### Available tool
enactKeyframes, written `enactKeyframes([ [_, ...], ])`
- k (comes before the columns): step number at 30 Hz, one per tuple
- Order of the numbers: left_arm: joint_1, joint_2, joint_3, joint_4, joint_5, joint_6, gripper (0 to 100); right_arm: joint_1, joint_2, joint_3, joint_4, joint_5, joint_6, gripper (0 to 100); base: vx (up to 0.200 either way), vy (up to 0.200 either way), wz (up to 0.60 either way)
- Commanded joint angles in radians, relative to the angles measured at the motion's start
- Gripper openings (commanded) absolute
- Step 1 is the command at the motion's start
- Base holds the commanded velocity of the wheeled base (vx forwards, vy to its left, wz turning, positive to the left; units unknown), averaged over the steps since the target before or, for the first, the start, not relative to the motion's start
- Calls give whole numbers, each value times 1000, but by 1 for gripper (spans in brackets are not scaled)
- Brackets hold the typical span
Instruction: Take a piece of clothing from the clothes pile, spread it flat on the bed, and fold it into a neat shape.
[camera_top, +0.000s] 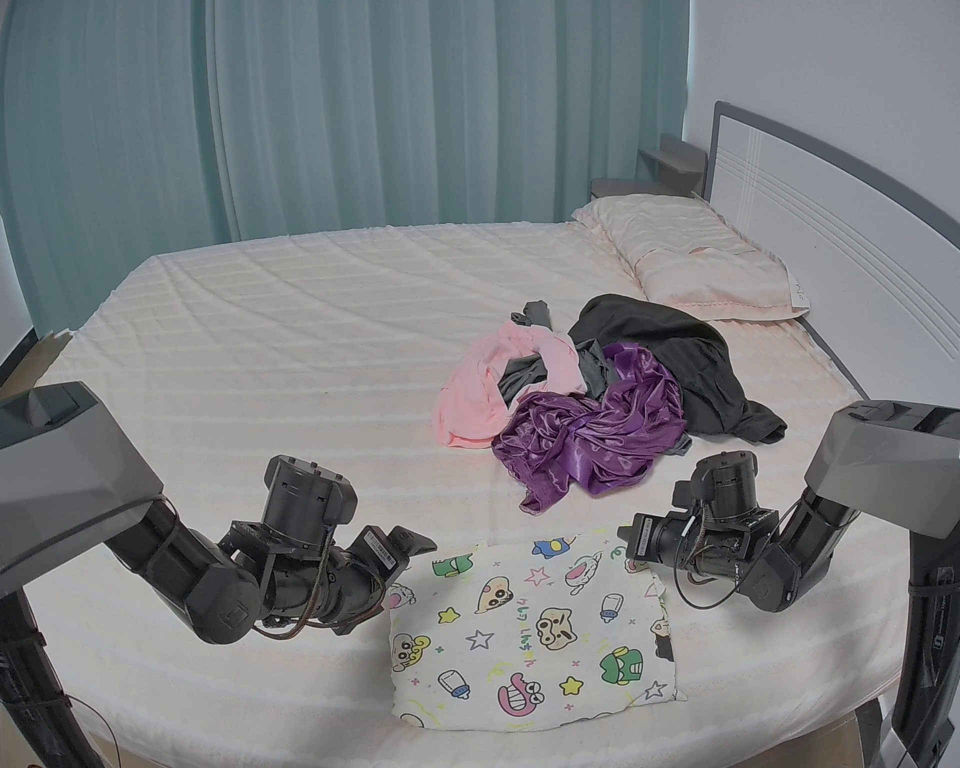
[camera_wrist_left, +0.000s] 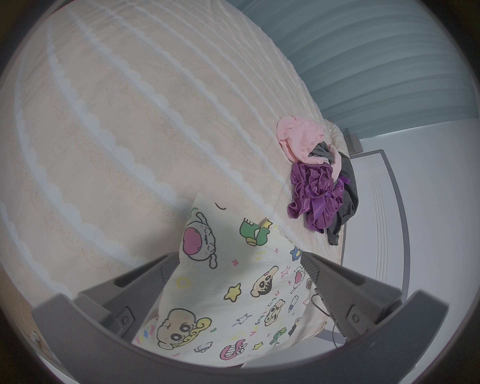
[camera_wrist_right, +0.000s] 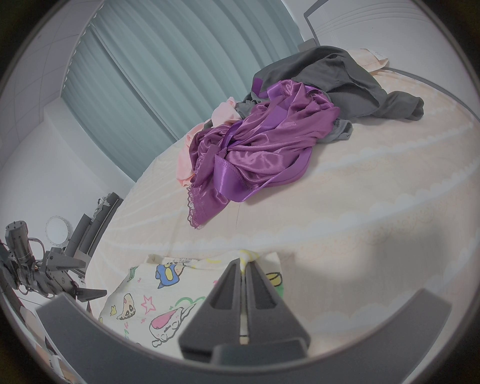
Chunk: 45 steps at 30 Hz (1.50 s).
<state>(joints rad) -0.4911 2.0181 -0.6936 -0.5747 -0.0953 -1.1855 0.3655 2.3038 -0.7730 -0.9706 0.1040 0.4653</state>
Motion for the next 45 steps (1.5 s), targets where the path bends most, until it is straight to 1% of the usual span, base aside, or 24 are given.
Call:
enactKeyframes([
  [1, 0, 1, -1, -1, 0, 0, 100, -2, 3, -2, -2, -1, 1, 0, 0, 0, 0],
  [4, 0, 1, -1, -1, 0, 0, 100, -4, 2, 0, -2, -6, 3, 0, 0, 0, 0],
  [5, 0, 1, 0, -1, 0, 1, 100, -4, -1, 3, -3, -10, 9, 100, 0, 0, 0],
  [10, 6, -18, -1, -1, 8, 7, 100, -14, -43, 23, -5, -24, 21, 100, 0, 0, 0],
  [13, 29, -73, -1, -2, 16, 15, 100, -36, -72, 41, -8, -30, 22, 100, 0, 0, 0],
  [15, 48, -107, -1, -2, 26, 20, 100, -56, -98, 57, -16, -64, 22, 100, 0, 0, 0],
  [16, 48, -107, -1, -2, 26, 20, 100, -56, -98, 57, -16, -64, 22, 100, 0, 0, 0],
  [17, 68, -147, -6, -2, 45, 38, 100, -74, -139, 75, -17, -99, 24, 100, 0, 0, 0],
  [18, 78, -176, -6, 1, 55, 53, 100, -82, -181, 101, -17, -113, 27, 100, 0, 0, 0],
  [21, 103, -263, 8, 9, 100, 93, 100, -99, -316, 212, -22, -119, 22, 100, 0, 0, 0],
  [25, 144, -403, 25, 12, 174, 152, 100, -106, -514, 348, -63, -124, 21, 100, 0, 0, 0],
  [26, 157, -476, 43, 13, 192, 178, 100, -112, -595, 412, -83, -129, 9, 100, 0, 0, 0],
  [29, 164, -608, 78, 29, 230, 231, 100, -112, -748, 517, -114, -150, -19, 100, 0, 0, 0],
  [31, 164, -711, 103, 50, 298, 279, 100, -112, -876, 601, -118, -156, -50, 100, 0, 0, 0],
  [34, 164, -819, 146, 62, 421, 363, 100, -120, -1023, 687, -117, -156, -88, 100, 0, 0, 0],
  [35, 164, -872, 174, 62, 480, 423, 100, -125, -1098, 732, -108, -155, -102, 100, 0, 0, 0],
  [36, 164, -880, 177, 62, 486, 429, 100, -125, -1106, 738, -108, -155, -103, 100, 0, 0, 0],
  [37, 164, -952, 218, 59, 552, 520, 100, -126, -1204, 773, -85, -156, -116, 100, 0, 0, 0],
  [38, 163, -993, 244, 61, 588, 569, 100, -128, -1259, 773, -45, -159, -111, 100, 0, 0, 0],
  [39, 163, -1006, 252, 62, 595, 584, 100, -129, -1276, 773, -30, -158, -111, 100, 0, 0, 0],
  [40, 160, -1075, 302, 62, 641, 659, 100, -148, -1376, 773, 64, -156, -116, 100, 0, 0, 0],
  [41, 161, -1116, 333, 59, 672, 708, 100, -162, -1452, 773, 130, -152, -120, 100, 0, 0, 0],
  [44, 161, -1231, 407, 62, 740, 817, 100, -168, -1664, 773, 368, -144, -142, 100, 0, 0, 0],
  [45, 161, -1231, 407, 62, 740, 817, 100, -168, -1664, 773, 368, -144, -142, 100, 0, 0, 0],
])
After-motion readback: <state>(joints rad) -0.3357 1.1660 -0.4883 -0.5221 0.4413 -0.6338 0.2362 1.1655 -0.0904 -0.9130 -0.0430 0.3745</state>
